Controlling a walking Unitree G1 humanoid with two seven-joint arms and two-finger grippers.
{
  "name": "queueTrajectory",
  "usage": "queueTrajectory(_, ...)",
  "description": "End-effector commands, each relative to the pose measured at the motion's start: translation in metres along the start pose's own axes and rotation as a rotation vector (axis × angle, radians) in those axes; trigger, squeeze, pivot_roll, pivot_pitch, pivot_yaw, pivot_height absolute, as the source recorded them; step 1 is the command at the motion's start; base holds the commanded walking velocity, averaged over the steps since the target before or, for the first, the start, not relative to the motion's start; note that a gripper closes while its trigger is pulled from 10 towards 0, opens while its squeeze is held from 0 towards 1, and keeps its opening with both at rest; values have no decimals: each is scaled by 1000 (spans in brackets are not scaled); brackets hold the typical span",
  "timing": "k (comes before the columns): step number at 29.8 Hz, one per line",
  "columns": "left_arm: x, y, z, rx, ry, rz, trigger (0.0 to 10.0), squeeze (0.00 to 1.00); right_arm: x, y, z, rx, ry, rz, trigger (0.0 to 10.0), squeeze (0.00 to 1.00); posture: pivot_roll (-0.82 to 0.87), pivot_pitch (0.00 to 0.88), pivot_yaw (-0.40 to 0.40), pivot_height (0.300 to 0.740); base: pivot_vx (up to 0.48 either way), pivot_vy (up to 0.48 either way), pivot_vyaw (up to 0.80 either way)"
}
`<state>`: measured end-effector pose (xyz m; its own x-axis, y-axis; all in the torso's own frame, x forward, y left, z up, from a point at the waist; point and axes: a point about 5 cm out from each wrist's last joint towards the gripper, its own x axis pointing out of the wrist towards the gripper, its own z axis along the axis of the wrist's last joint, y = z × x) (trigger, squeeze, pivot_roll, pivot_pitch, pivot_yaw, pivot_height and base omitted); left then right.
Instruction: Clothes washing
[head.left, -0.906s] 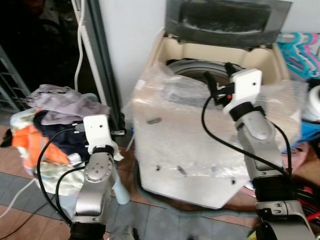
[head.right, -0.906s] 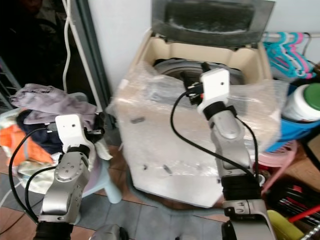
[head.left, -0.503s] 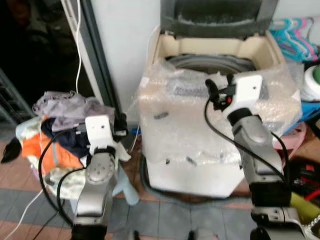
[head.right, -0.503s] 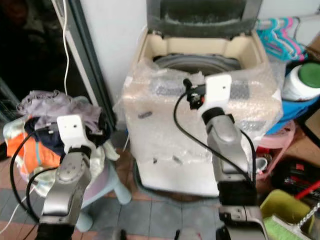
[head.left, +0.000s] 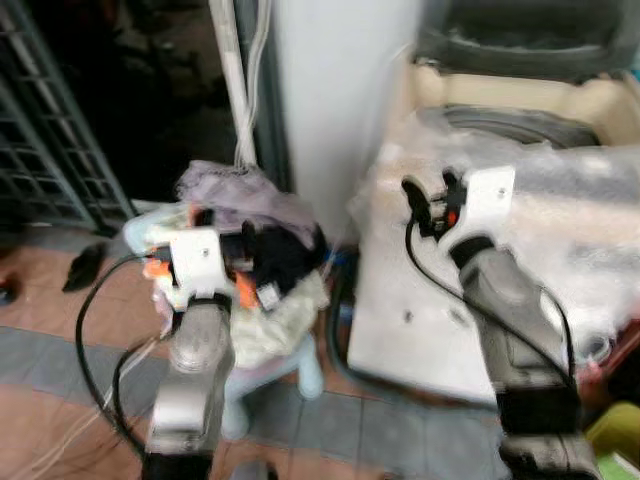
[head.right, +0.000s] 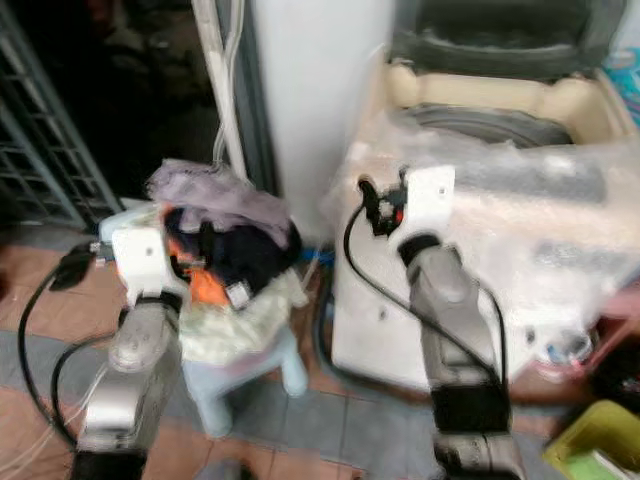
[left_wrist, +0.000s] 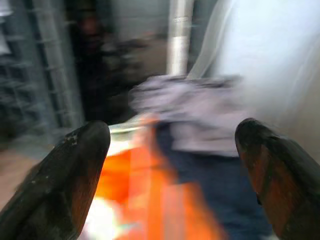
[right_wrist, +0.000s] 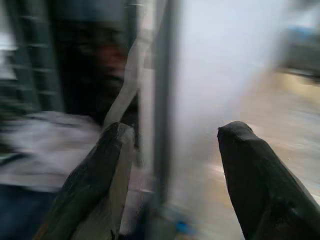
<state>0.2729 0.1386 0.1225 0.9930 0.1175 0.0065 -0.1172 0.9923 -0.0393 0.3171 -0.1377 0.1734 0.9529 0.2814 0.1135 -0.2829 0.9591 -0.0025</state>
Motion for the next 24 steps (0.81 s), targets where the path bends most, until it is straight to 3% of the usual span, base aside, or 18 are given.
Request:
queueTrajectory(1,0,-1,4,-7,-16,2,10000,0,1,-4,6,-7,-16,-1,10000,0,-72,0,29,740,0,0,781)
queueTrajectory(14,-3,2,1,-1,-8,10,10000,0,6,1,0,-34,32,44,10000,0,-62,0,28,740,0,0,685)
queueTrajectory(24,-3,2,1,3,-7,5,10000,0,10,5,-6,-64,71,70,10000,0,-56,0,21,740,108,0,0)
